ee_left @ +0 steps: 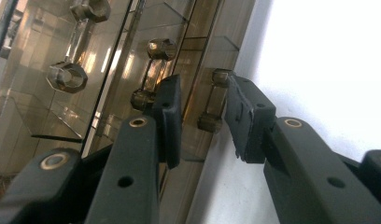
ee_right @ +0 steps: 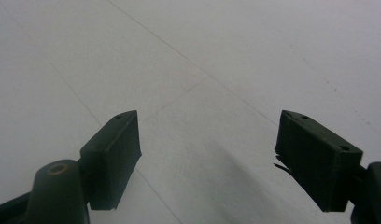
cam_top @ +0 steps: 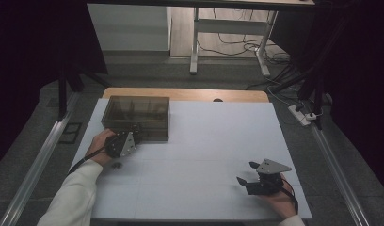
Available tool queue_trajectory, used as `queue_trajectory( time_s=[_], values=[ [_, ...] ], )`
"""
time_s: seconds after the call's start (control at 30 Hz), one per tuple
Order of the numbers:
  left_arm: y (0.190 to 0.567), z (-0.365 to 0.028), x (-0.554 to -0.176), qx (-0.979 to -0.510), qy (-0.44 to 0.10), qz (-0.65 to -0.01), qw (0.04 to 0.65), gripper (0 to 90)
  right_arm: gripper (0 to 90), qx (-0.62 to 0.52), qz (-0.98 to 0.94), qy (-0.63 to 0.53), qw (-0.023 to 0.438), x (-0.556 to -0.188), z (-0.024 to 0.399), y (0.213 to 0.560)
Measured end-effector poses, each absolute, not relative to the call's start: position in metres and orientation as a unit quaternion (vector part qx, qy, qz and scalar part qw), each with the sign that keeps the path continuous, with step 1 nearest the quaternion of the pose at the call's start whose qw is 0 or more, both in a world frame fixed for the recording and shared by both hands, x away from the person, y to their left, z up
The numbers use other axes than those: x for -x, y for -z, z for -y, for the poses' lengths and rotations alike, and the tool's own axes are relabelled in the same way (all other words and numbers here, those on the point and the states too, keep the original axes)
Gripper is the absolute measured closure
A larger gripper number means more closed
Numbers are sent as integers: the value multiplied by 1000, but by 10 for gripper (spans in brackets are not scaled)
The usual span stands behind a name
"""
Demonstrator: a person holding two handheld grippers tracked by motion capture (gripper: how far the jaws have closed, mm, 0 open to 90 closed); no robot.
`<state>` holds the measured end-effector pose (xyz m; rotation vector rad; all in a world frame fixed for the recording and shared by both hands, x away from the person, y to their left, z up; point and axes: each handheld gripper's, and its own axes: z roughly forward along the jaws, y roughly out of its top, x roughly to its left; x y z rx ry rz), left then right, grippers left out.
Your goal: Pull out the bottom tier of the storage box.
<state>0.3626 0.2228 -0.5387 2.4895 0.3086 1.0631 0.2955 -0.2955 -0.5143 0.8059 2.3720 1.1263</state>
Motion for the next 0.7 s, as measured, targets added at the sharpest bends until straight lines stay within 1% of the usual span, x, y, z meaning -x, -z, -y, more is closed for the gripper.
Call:
queue_trajectory(
  time_s=[0.23,0.43,0.57,0.7],
  values=[
    [538,-222,-361,-896,-375,-114,210,646,217,-287,-846,-402,198,-295,296,514],
    [536,-222,-355,-902,-369,-101,202,644,217,-287,-847,-401,199,-295,296,514],
    [538,-221,-358,-904,-364,-103,201,597,217,-286,-847,-401,199,-295,296,513],
    [543,-220,-362,-904,-365,-106,195,584,217,-287,-847,-401,199,-295,296,514]
  ],
)
